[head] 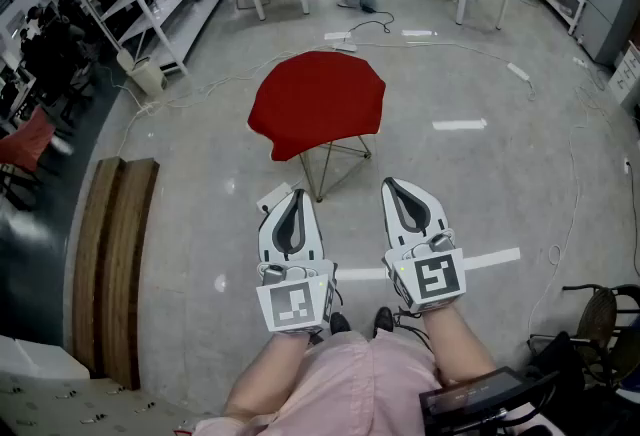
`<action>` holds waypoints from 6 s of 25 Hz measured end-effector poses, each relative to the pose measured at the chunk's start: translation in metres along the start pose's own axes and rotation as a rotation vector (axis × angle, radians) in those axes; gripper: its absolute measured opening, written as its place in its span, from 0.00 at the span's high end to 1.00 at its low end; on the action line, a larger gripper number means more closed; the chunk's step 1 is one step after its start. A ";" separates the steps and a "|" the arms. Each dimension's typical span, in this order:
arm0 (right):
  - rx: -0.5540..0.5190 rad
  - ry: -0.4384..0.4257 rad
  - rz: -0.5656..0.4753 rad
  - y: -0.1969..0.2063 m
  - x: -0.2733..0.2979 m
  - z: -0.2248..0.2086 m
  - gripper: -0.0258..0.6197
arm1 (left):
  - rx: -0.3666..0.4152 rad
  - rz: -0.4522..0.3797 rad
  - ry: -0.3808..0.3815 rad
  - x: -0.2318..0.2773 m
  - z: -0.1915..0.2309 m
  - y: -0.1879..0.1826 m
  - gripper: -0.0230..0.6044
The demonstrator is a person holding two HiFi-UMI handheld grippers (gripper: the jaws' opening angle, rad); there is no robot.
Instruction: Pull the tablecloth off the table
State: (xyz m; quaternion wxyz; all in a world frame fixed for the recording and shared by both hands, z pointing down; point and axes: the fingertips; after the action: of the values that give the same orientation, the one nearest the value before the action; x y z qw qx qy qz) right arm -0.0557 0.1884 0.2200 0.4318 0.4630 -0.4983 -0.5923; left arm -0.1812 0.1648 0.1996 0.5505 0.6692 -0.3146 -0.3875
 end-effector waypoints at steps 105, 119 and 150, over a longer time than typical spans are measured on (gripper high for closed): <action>0.099 -0.070 -0.013 0.104 0.362 -0.210 0.93 | 0.101 0.083 -0.136 0.365 0.103 0.118 0.92; 0.110 -0.135 -0.089 0.088 0.377 -0.204 0.93 | 0.160 0.047 -0.228 0.355 0.124 0.099 0.92; 0.108 -0.170 0.203 0.232 0.407 -0.200 0.93 | 0.038 0.260 -0.101 0.394 0.141 0.246 0.92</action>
State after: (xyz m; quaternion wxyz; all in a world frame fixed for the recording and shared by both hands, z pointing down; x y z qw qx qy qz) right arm 0.0714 -0.2760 0.3863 0.4201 0.3809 -0.6086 -0.5550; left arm -0.1036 -0.2870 0.3597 0.5669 0.6128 -0.4331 -0.3400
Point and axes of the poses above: the fingertips, and each gripper's own axes: x forward along the fingers, z to its left, y out of its underside, and after that the axes turned 3 degrees about -z, right-handed
